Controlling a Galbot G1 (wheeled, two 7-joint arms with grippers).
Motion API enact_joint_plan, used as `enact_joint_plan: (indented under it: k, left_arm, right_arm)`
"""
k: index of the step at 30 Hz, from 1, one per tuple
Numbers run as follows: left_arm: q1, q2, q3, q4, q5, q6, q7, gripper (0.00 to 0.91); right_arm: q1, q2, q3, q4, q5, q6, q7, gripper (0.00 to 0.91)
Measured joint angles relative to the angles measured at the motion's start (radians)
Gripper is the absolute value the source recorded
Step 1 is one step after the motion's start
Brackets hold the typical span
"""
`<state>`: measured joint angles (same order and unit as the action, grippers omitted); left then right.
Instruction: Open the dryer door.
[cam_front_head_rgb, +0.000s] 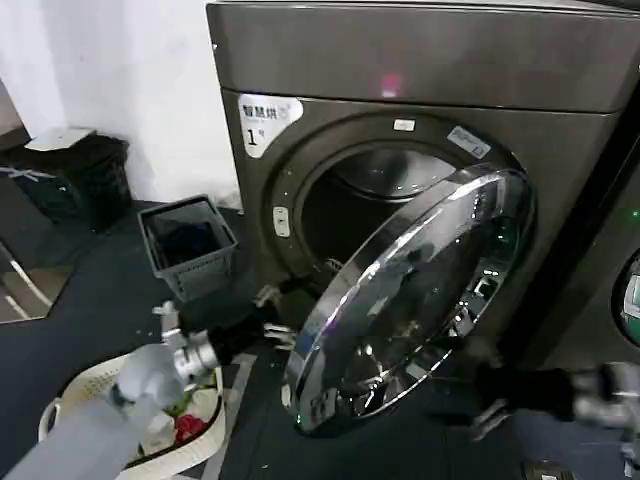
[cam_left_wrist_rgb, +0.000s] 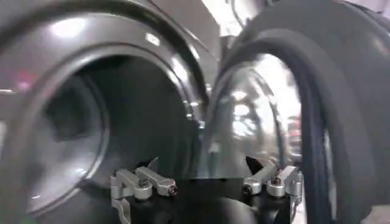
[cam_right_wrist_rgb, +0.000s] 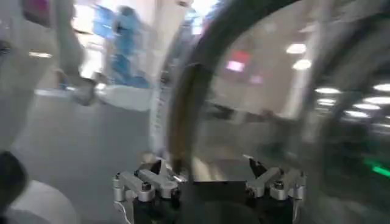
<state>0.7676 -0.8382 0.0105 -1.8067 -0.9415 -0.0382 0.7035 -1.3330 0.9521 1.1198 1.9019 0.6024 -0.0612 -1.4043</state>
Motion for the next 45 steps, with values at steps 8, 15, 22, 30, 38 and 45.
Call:
enact_joint_plan:
  k: [8,15,22,30,38,45]
  left_arm:
    - [-0.047,-0.043,0.079,-0.019,0.012,0.0,0.007,0.907]
    - [-0.096,-0.077,0.157,-0.029,0.012,0.001,0.002,0.907]
    - [-0.149,-0.121,0.261,-0.019,0.02,0.02,-0.027,0.907]
    - [-0.226,-0.189,0.39,0.017,0.031,0.031,-0.076,0.907]
    - [-0.283,-0.269,0.489,0.061,0.048,0.021,-0.087,0.907]
    - [-0.337,-0.352,0.553,0.111,0.063,0.014,-0.115,0.907]
  right_arm:
    - [-0.104,0.058,0.328,-0.033,0.064,-0.003,0.056,0.907]
    - [-0.175,0.065,0.578,-0.093,0.163,0.006,0.237,0.907]
    - [-0.239,0.074,0.747,-0.107,0.189,-0.084,0.537,0.907]
    - [-0.295,0.023,0.901,-0.17,0.13,-0.165,0.951,0.907]
    - [-0.332,-0.048,1.04,-0.273,0.036,-0.133,1.24,0.907]
    - [-0.365,-0.087,1.146,-0.367,-0.037,-0.133,1.308,0.907]
